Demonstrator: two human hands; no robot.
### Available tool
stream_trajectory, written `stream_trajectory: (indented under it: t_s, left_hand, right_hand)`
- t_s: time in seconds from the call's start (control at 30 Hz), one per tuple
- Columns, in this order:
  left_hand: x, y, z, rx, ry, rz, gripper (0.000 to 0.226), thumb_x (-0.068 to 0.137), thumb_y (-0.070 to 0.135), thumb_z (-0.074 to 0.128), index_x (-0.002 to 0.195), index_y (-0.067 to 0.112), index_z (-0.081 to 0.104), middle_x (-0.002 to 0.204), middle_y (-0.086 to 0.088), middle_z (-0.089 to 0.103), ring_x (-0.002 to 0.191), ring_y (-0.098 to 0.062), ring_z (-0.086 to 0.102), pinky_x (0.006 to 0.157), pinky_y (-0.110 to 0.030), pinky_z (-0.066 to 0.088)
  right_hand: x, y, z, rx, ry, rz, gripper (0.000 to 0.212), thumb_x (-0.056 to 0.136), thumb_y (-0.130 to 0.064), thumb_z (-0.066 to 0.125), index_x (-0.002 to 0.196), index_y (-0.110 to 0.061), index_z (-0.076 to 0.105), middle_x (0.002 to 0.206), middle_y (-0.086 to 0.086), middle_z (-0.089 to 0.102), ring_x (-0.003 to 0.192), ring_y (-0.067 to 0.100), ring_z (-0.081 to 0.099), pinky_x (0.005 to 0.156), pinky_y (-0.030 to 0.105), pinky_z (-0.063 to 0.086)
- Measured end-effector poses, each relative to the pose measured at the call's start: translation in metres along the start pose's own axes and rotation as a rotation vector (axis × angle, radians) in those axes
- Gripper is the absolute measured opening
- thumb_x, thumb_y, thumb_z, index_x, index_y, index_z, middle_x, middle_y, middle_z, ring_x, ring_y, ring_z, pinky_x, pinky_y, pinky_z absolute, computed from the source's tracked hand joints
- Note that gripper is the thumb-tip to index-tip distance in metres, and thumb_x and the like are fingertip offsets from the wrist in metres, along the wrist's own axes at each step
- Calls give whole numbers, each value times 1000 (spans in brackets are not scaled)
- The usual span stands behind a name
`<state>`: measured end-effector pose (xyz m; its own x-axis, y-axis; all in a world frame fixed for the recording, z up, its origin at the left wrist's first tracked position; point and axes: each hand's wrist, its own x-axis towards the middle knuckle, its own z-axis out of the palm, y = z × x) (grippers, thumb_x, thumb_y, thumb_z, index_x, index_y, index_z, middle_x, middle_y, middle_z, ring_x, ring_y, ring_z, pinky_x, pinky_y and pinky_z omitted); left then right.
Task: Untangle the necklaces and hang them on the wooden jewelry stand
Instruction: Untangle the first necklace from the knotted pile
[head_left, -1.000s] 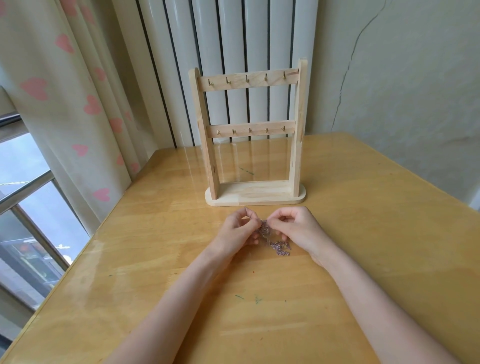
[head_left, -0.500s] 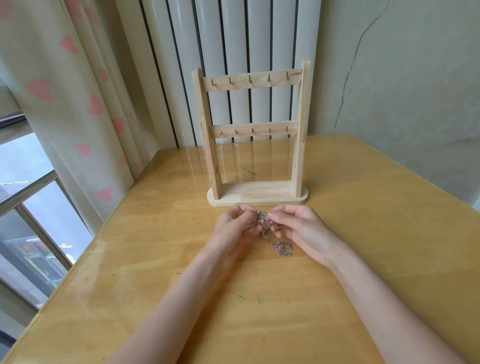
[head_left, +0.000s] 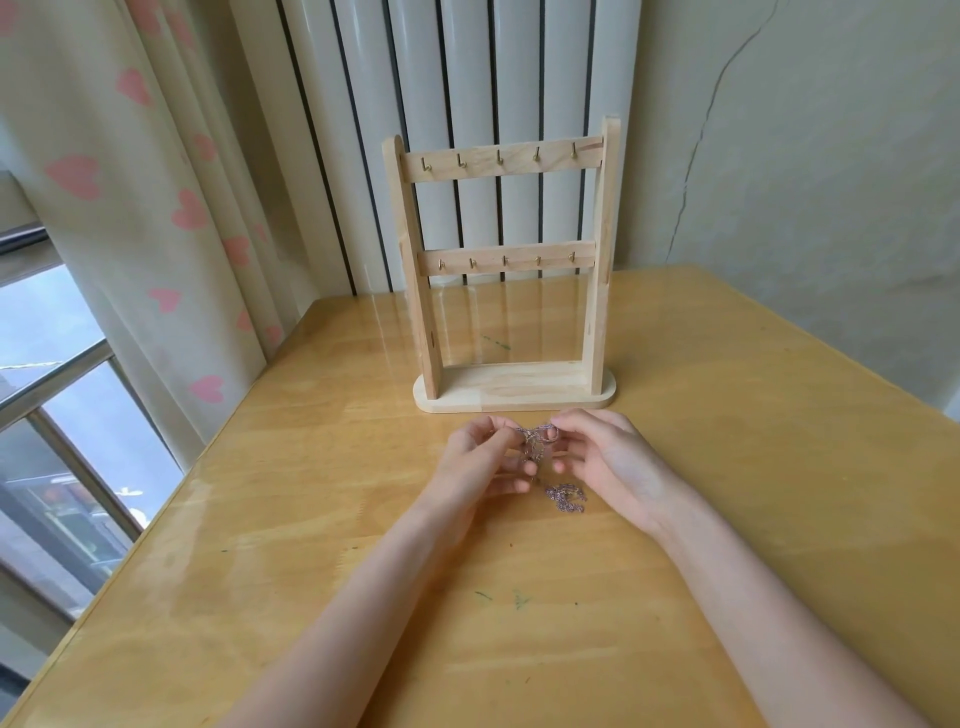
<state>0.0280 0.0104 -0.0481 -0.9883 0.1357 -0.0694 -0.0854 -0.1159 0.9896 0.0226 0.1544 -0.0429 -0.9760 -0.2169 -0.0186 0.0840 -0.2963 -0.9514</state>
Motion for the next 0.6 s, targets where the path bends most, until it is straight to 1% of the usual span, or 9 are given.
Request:
stream_trajectory:
  t_s: [0.07,0.1,0.17,0.23,0.3,0.4,0.5,0.6]
  left_hand:
    - [1,2,0,-64,-14,-24,17,90,6,48,76,14,53,68,-1,61,61,-11,59,59,-21,54]
    - [1,3,-1,-99,-13,-36,18,90,5,47,75,13,54,71,-3,60,64,-11,58,65,-22,55]
    - [3,3,-2,-141,13,-46,20,89,4,46,73,13,54,73,-3,55,66,-12,55,69,-23,52]
    - [4,3,-4,-183,47,-58,21,89,3,45,72,12,54,71,-1,53,63,-11,54,68,-23,50]
    - [5,5,-7,-264,62,-72,16,89,3,47,76,10,54,74,-3,54,61,-11,55,66,-22,50]
    - [6,5,-9,-336,58,-63,12,89,3,50,79,8,54,80,-6,57,68,-13,56,61,-17,52]
    - [4,2,-9,-241,26,-27,13,88,3,54,77,10,56,75,-5,59,66,-10,56,62,-16,53]
    - [2,-1,-8,-56,11,28,15,88,7,59,75,14,56,70,0,58,59,-6,55,60,-17,50]
  right_hand:
    - [-1,-1,0,72,-73,27,11,84,-5,56,73,-6,56,66,4,54,58,15,51,50,23,36]
    - [-2,-2,0,66,-100,34,9,82,-8,58,73,-7,56,64,3,54,56,13,50,49,22,35]
    - [-3,-1,0,-37,-120,30,11,83,-7,60,72,-10,56,61,0,52,52,10,44,48,20,32]
    - [-2,2,-1,-158,-89,10,15,85,-5,60,72,-11,57,58,-1,50,51,10,40,48,19,30]
    - [-1,4,-2,-272,-29,-11,11,86,-5,61,76,-10,60,58,-1,54,52,11,42,47,19,32]
    - [-1,5,-2,-442,28,-71,9,86,-6,62,78,-11,65,65,0,59,55,11,45,50,18,39]
    - [-1,6,0,-441,42,-97,9,83,-9,66,80,-17,68,72,-1,62,58,13,45,56,20,42]
    - [-1,6,-1,-420,57,-102,5,82,-11,67,85,-13,71,70,-2,63,59,12,47,57,21,42]
